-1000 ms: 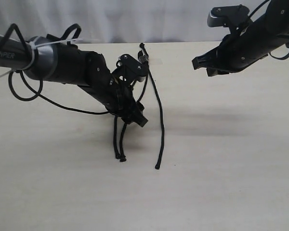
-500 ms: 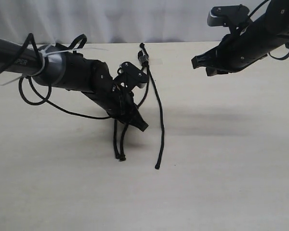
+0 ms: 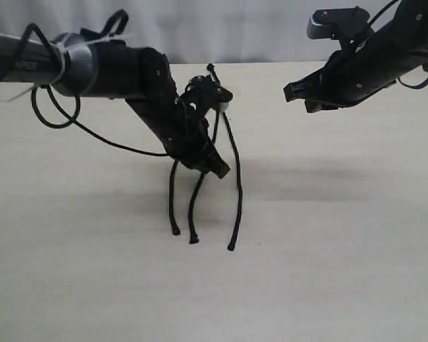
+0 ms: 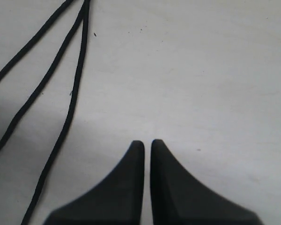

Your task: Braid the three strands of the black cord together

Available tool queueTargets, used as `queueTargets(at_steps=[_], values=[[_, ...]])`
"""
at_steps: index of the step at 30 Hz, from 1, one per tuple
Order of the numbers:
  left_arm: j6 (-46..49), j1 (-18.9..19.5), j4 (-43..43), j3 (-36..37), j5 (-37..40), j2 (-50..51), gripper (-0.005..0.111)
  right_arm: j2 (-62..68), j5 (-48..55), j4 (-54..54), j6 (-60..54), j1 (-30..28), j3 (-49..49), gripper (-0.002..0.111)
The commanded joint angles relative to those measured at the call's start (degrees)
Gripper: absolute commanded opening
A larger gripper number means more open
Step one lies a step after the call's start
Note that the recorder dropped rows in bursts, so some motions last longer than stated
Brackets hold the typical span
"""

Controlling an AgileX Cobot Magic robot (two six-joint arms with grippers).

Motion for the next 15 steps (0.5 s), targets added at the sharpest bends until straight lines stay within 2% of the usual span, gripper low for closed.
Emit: queueTargets(at_steps=[1,5,8,11,13,15], values=[[0.1,3.1,-0.4,-1.1,3.5,-4.3,0.003,-0.1,-0.9,0.2,0.0,-0.4,-0.4,0.004],[0.1,4.3,-0.7,-0.9,6.6,-4.3,0.000,-0.1,-1.6,0.2,0.0,-0.4,-0.4,0.004],[0.3,3.2,-3.8,0.8,3.9,-3.4,0.000,0.3,-1.7,0.2,0.0,-0.4,-0.4,0.004],[0.1,1.3,-2.8,1.9,2.0,-1.7,0.001,1.3,-2.0,0.2,0.0,-0.4,-0.4,0.004],[-1.5,0.1,-2.3,1.9,1.3,-0.2,0.010,1.8,-2.1,0.5,0.0,-0.4,-0.4,0.004],[-1.7,-1.0,-2.3,1.9,-0.5,1.2,0.024,2.1,-2.3,0.5,0.0,-0.4,-0.4,0.004]])
